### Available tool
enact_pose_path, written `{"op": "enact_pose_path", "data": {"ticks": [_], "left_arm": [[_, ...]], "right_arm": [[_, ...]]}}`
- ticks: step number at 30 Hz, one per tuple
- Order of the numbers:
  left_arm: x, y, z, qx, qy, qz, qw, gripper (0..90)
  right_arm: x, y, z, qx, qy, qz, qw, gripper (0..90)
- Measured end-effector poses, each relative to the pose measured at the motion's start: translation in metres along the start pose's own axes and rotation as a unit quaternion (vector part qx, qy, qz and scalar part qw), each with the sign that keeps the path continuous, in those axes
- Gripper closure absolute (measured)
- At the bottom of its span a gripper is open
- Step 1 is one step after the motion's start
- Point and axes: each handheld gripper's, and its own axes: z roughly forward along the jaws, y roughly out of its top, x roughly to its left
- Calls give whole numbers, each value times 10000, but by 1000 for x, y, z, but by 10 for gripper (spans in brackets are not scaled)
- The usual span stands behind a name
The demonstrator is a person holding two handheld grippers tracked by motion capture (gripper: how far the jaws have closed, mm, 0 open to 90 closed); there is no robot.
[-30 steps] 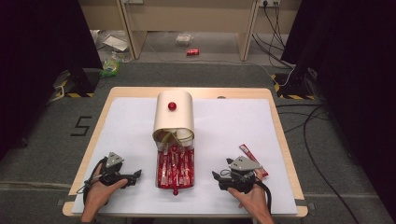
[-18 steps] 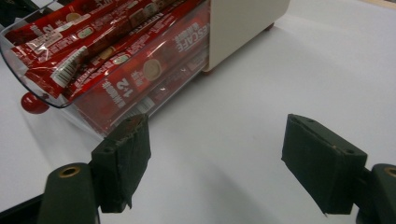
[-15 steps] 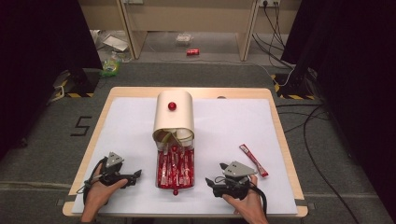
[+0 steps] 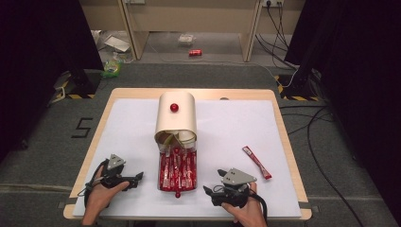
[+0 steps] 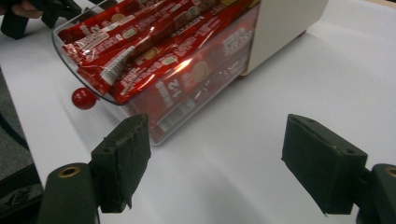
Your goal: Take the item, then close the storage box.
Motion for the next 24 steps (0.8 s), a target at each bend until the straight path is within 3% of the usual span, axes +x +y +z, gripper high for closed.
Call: {"op": "enact_pose_path", "data": {"ticks": [17, 24], "left_arm": [[0, 0, 0, 2, 6, 5, 10000, 75], [0, 0, 0, 5, 8, 7, 10000, 75]], "right_arm": [[29, -2, 8, 19, 378, -193, 9991, 241], [34, -3, 11, 30, 405, -245, 9989, 227]]}}
